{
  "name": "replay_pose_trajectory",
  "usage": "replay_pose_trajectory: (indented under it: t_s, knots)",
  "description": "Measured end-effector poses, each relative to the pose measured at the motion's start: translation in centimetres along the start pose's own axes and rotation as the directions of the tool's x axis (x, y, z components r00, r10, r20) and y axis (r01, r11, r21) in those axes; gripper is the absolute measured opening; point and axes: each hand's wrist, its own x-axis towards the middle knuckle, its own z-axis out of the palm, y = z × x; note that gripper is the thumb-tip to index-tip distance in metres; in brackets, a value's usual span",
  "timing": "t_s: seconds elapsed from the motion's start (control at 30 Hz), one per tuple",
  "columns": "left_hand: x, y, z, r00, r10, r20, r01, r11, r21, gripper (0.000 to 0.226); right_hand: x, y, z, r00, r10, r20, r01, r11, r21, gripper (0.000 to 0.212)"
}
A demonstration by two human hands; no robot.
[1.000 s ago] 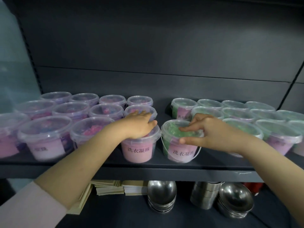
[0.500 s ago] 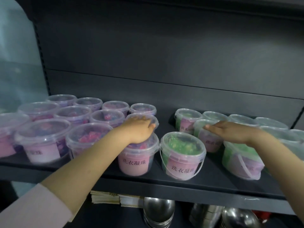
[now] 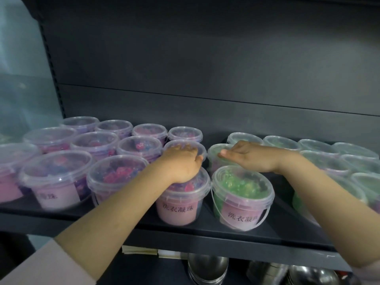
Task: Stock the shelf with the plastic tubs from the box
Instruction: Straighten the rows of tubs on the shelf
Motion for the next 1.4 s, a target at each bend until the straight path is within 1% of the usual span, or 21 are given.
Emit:
replay_pose_trajectory:
  t_s: [0.03, 0.1, 0.17, 0.2, 0.23, 0.3, 0.33, 0.4, 0.47, 0.53, 0.63, 0.8, 0.9, 1.03, 1.23, 1.3, 1.33, 1.4]
  knots:
    - [0.1, -0.1, 0.0, 1.000, -0.001, 0.003, 0.001, 1.000, -0.002, 0.056, 0.3, 0.0, 0.0, 1.000, 0.005, -0.003, -0.005, 1.000, -0.002, 0.054]
    - [0.1, -0.1, 0.0, 1.000, -0.002, 0.012, 0.002, 1.000, -0.001, 0.056, 0.4, 0.4, -0.2, 1.000, 0.005, 0.018, -0.006, 1.000, 0.027, 0.053]
    - [0.1, -0.1, 0.1, 1.000, -0.001, 0.014, 0.001, 1.000, 0.003, 0.056, 0.3, 0.9, -1.0, 0.999, 0.011, 0.032, -0.015, 0.990, 0.138, 0.065]
    - [0.0, 0.0, 0.0, 1.000, -0.001, 0.017, 0.001, 1.000, 0.005, 0.056, 0.4, 1.3, -1.5, 1.000, 0.027, 0.003, -0.027, 0.984, 0.179, 0.068]
    - [0.0, 0.0, -0.1, 1.000, 0.000, 0.020, 0.000, 1.000, 0.005, 0.056, 0.7, 1.7, -2.0, 0.998, 0.052, -0.042, -0.044, 0.983, 0.178, 0.067]
    - [0.0, 0.0, -0.2, 1.000, -0.001, 0.025, 0.001, 1.000, 0.003, 0.056, 1.8, 2.9, -2.7, 0.987, 0.109, -0.120, -0.099, 0.991, 0.090, 0.068]
    - [0.0, 0.0, -0.2, 1.000, -0.002, 0.025, 0.002, 1.000, 0.002, 0.056, 2.4, 3.5, -2.9, 0.983, 0.141, -0.114, -0.137, 0.990, 0.040, 0.071]
    - [0.0, 0.0, -0.2, 1.000, -0.002, 0.020, 0.002, 1.000, 0.003, 0.056, 3.3, 4.6, -3.0, 0.973, 0.224, -0.052, -0.225, 0.974, -0.024, 0.071]
    - [0.1, 0.0, -0.1, 1.000, 0.002, 0.011, -0.003, 1.000, 0.005, 0.055, 4.0, 5.4, -3.0, 0.961, 0.275, -0.028, -0.276, 0.960, -0.041, 0.069]
    - [0.1, -0.1, 0.0, 1.000, 0.007, 0.009, -0.007, 1.000, -0.002, 0.055, 4.7, 5.3, -3.0, 0.957, 0.286, -0.036, -0.287, 0.957, -0.035, 0.070]
    - [-0.1, -0.1, 0.0, 1.000, 0.012, 0.010, -0.012, 1.000, -0.013, 0.056, 5.9, 4.4, -2.9, 0.968, 0.247, -0.048, -0.251, 0.964, -0.093, 0.072]
    - [-0.3, 0.0, -0.2, 1.000, 0.007, 0.014, -0.007, 1.000, -0.026, 0.055, 8.3, 1.9, -1.7, 0.992, 0.115, -0.042, -0.119, 0.985, -0.125, 0.066]
    - [-0.2, 0.0, -0.2, 1.000, 0.004, 0.014, -0.003, 0.999, -0.035, 0.055, 9.2, 1.2, -1.6, 0.995, 0.096, -0.041, -0.099, 0.991, -0.093, 0.063]
    - [-0.2, 0.0, -0.1, 1.000, 0.003, 0.001, -0.003, 0.999, -0.047, 0.055, 8.9, 2.0, -1.6, 0.997, 0.065, -0.038, -0.067, 0.997, -0.045, 0.063]
    - [-0.1, -0.2, -0.1, 1.000, -0.001, -0.002, 0.001, 0.998, -0.060, 0.055, 8.1, 1.5, -1.6, 0.999, 0.040, -0.029, -0.040, 0.999, -0.008, 0.067]
    - [0.0, -0.2, 0.0, 1.000, -0.004, 0.005, 0.005, 0.998, -0.062, 0.056, 7.0, 1.1, -1.6, 0.998, 0.000, -0.056, 0.002, 0.999, 0.036, 0.066]
    - [0.0, -0.3, 0.0, 1.000, -0.004, 0.006, 0.004, 0.998, -0.061, 0.056, 6.2, 1.0, -1.7, 0.996, -0.029, -0.088, 0.031, 0.999, 0.029, 0.063]
    - [0.1, -0.4, 0.1, 1.000, 0.001, 0.000, -0.001, 0.998, -0.059, 0.056, 4.4, 1.1, -1.8, 0.988, -0.063, -0.143, 0.056, 0.997, -0.051, 0.059]
